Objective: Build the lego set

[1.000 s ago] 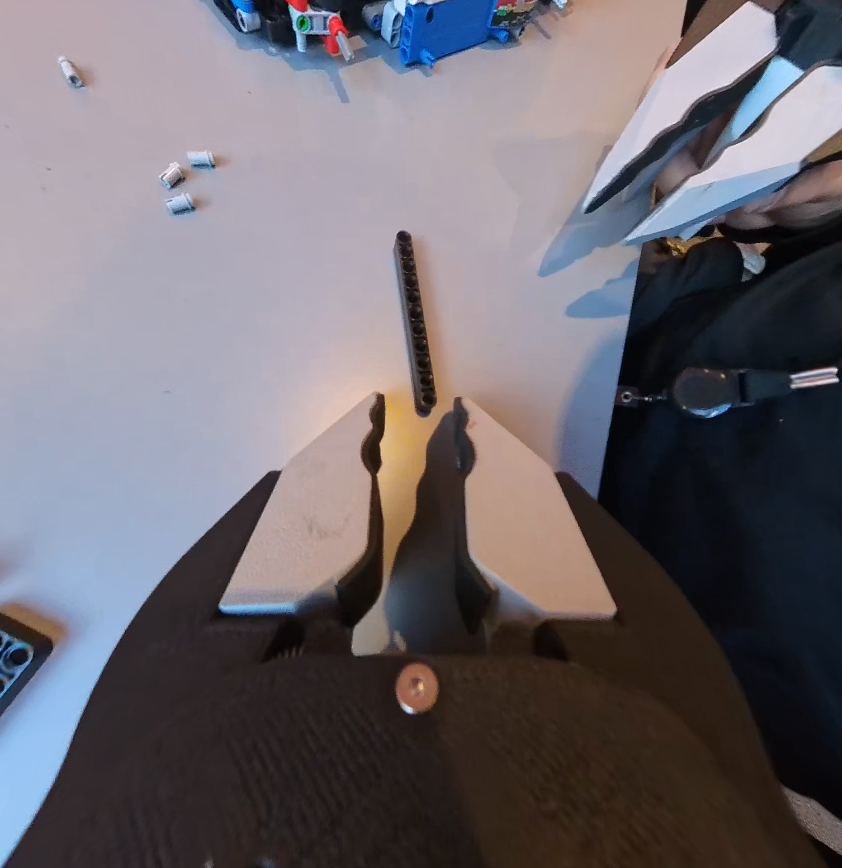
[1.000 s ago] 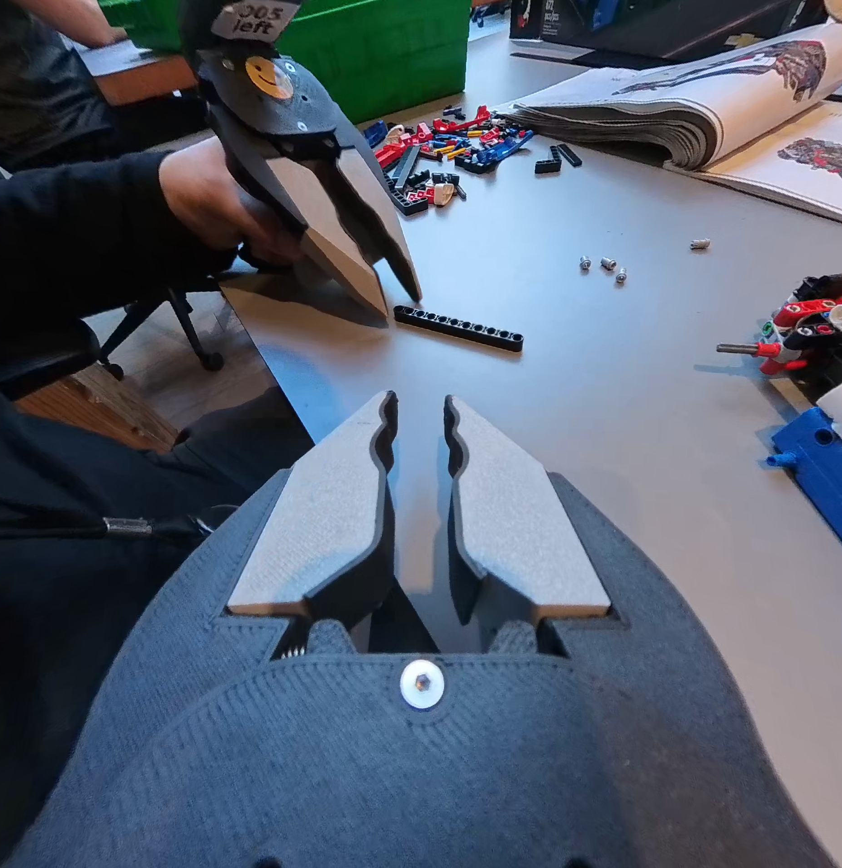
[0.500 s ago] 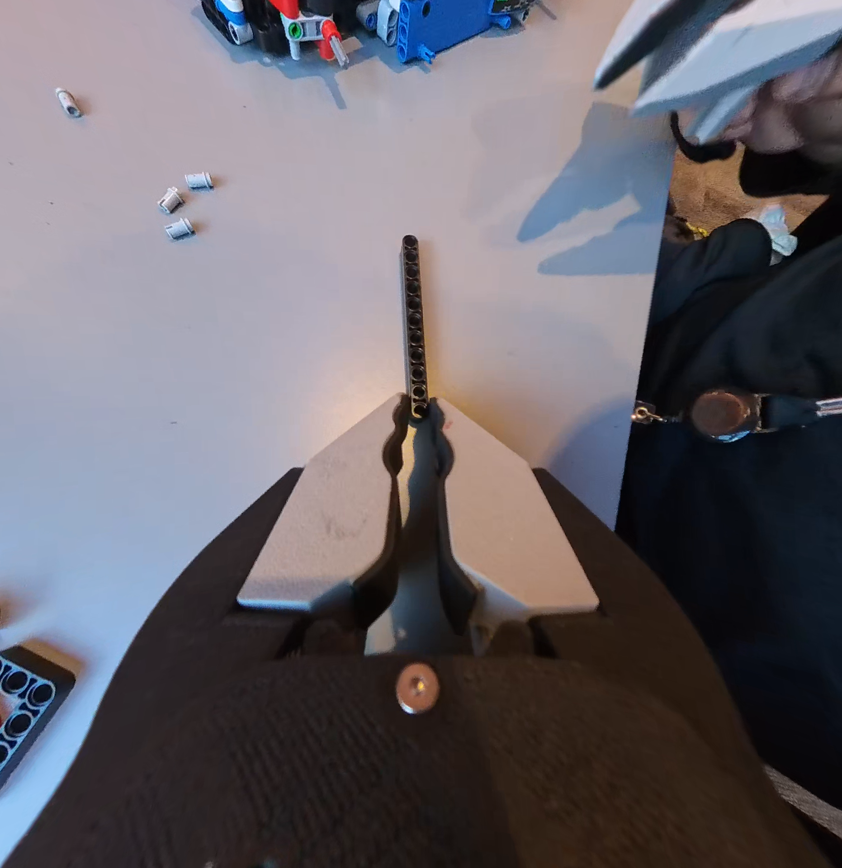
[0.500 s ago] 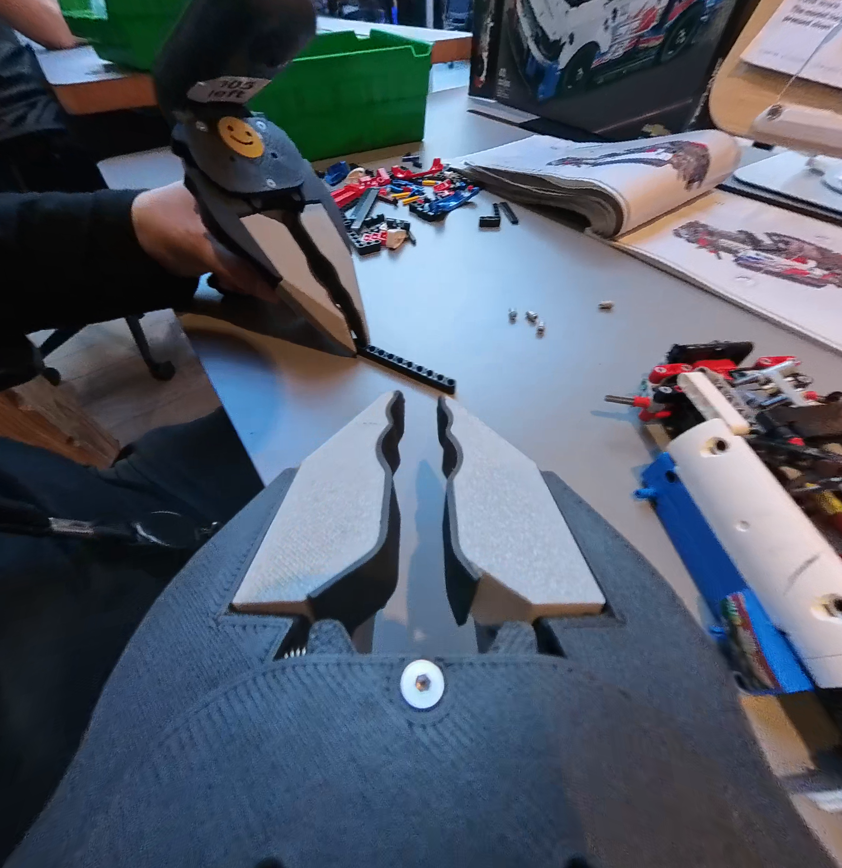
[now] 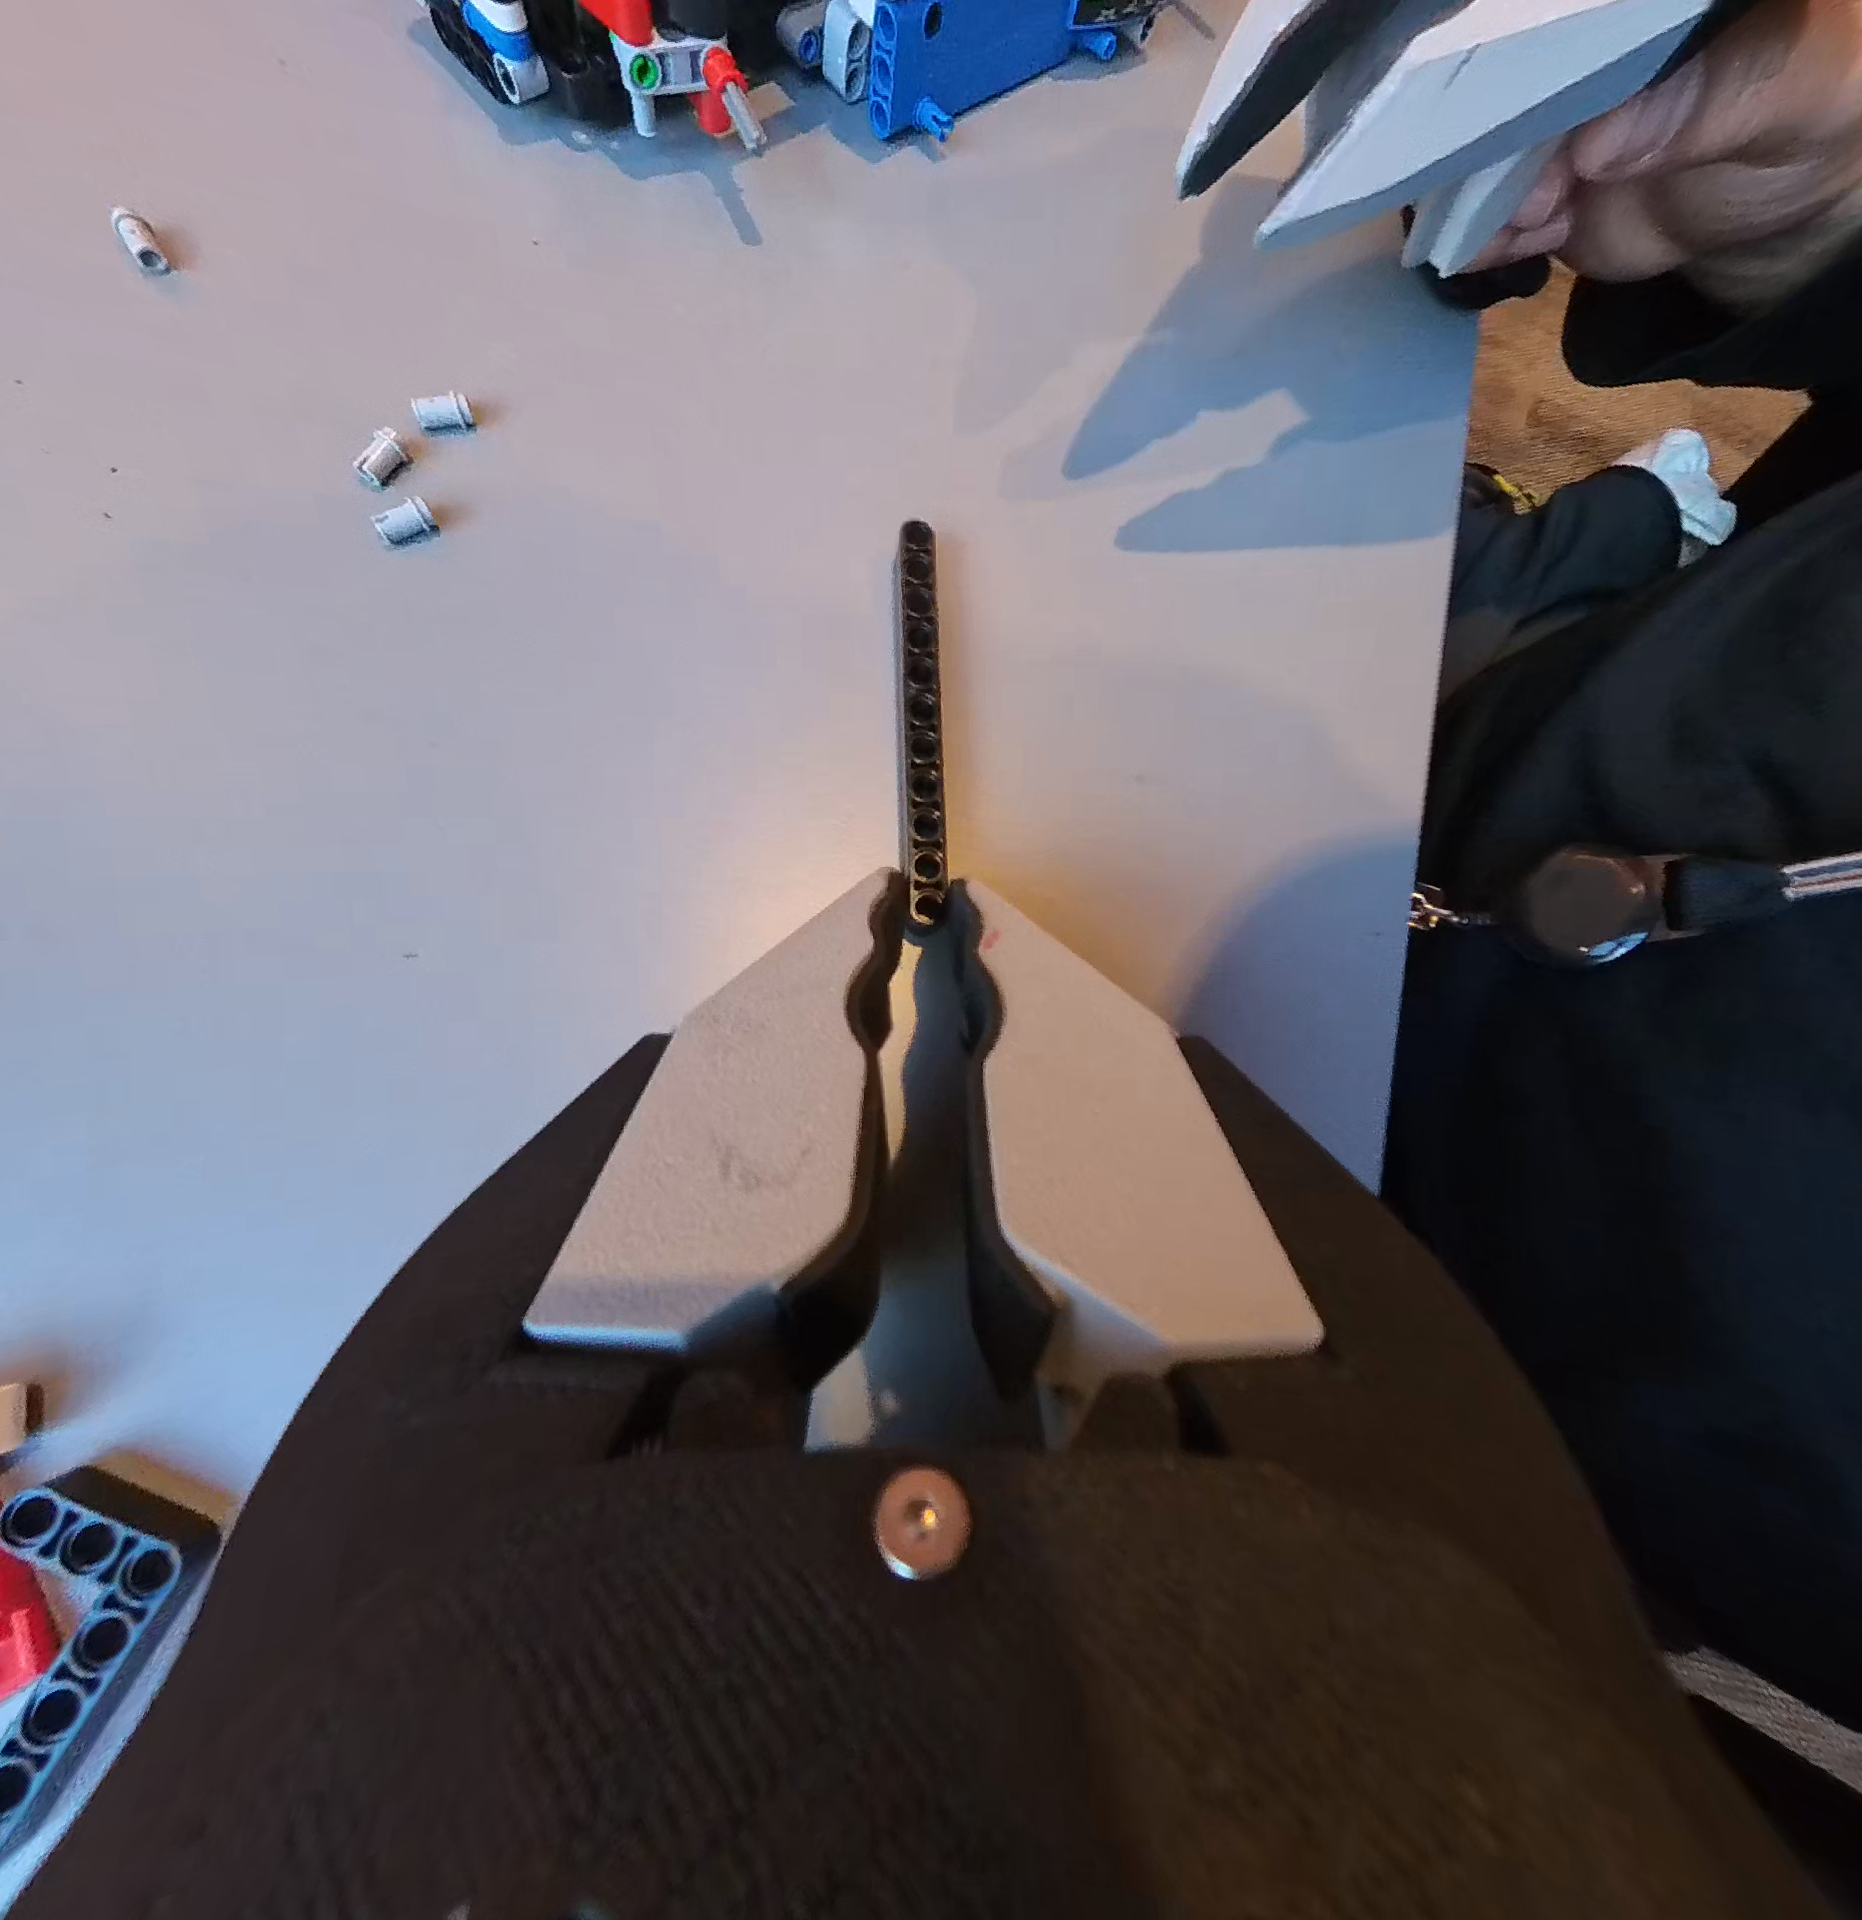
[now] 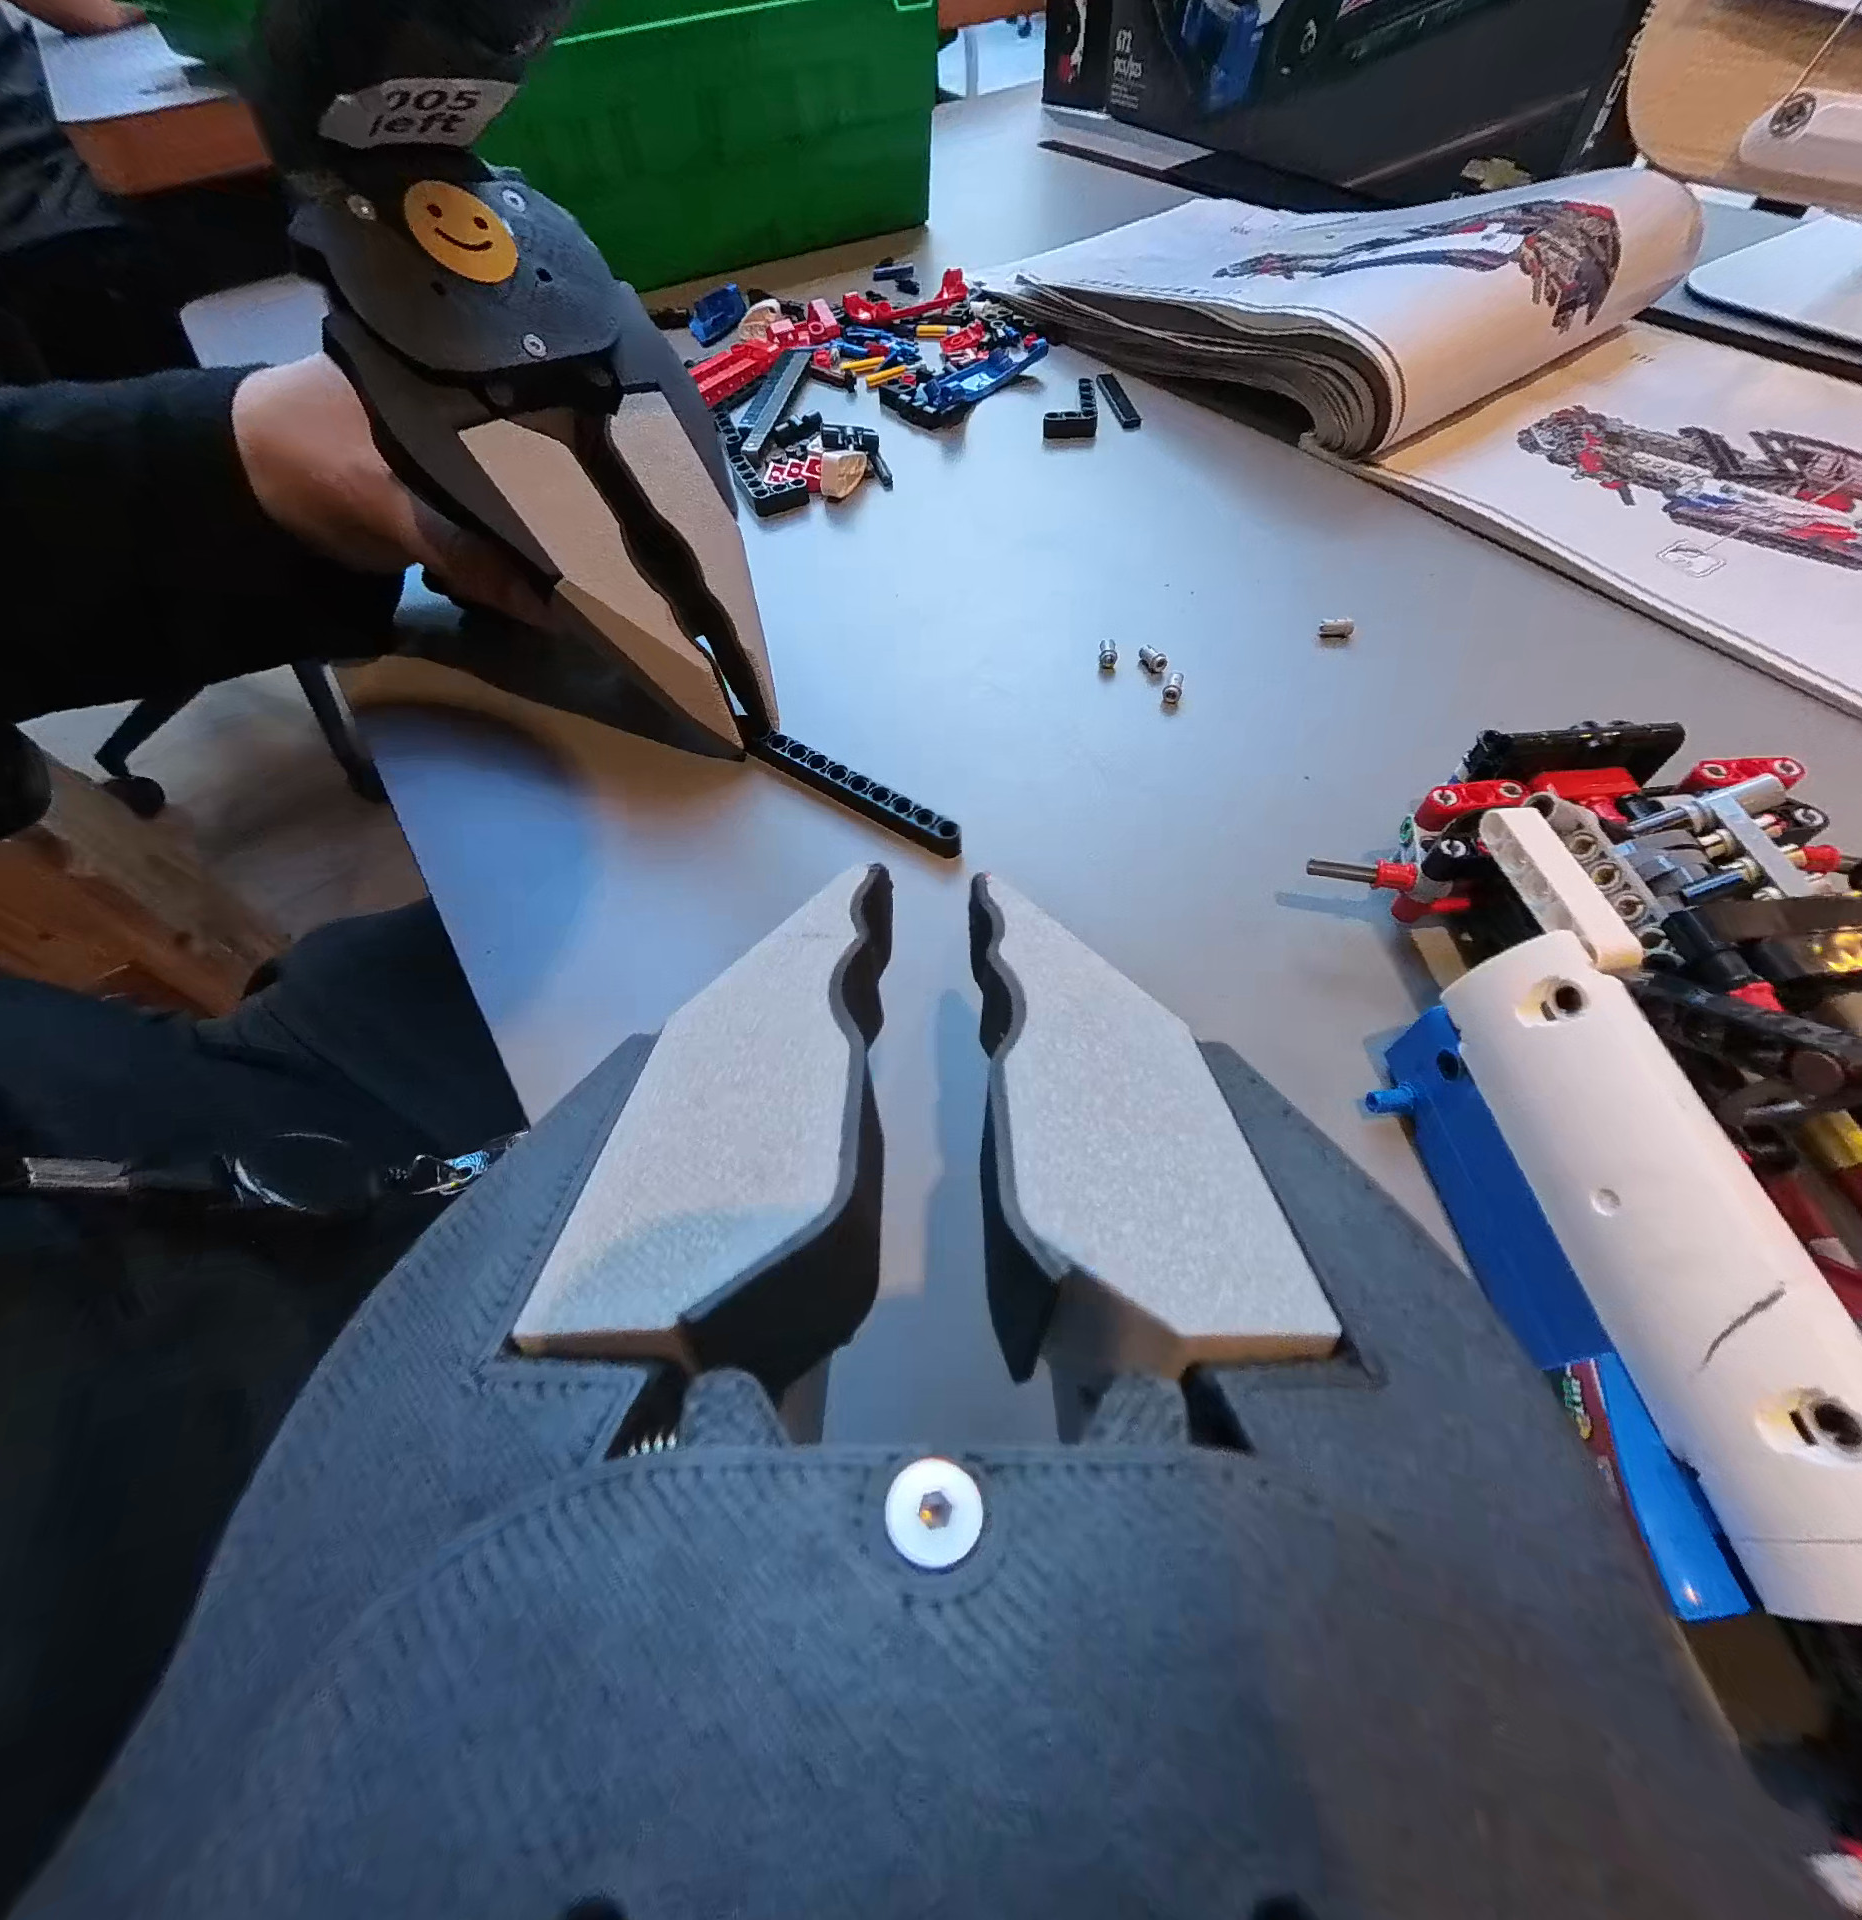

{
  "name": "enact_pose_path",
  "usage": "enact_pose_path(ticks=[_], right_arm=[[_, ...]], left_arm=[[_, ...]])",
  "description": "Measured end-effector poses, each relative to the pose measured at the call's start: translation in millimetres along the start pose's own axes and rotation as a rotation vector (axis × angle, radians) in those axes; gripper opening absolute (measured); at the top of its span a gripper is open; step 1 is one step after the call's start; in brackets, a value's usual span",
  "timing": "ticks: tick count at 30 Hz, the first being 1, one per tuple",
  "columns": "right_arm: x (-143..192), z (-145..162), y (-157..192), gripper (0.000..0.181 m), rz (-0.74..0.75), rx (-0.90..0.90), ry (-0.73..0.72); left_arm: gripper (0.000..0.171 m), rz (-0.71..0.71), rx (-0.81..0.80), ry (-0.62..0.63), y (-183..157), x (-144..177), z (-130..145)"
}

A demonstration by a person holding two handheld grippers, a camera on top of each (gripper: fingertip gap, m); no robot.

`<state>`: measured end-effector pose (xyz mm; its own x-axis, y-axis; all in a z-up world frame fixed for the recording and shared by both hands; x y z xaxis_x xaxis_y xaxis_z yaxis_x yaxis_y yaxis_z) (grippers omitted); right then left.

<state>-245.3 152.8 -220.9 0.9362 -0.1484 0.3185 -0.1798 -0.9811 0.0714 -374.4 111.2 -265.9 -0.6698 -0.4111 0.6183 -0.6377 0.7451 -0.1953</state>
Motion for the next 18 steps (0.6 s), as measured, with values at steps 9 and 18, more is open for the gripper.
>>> enact_pose_path(ticks=[9, 18], right_arm=[[-12.1, 0.7, -8.2, 0.014, 0.002, 0.021, 0.039], [-22.8, -2.4, -17.7, 0.015, 0.025, 0.036, 0.047]], left_arm=[[0.005, 0.015, 0.025, -0.002, 8.6, 3.3, 0.3], [0.005, -0.018, 0.019, -0.005, 13.8, 9.2, 3.7]])
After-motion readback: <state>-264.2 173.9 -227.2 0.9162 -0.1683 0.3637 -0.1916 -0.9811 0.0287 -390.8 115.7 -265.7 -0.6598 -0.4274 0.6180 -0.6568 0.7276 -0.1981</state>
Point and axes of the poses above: each gripper's, where its closed fingertips meet, x back along the fingers, z out of its underside, y = z × x across the jaws, the point moved 2 cm from there along x, back along the fingers, and after that the axes turned 4 degrees about -y, right-handed, at the moved point
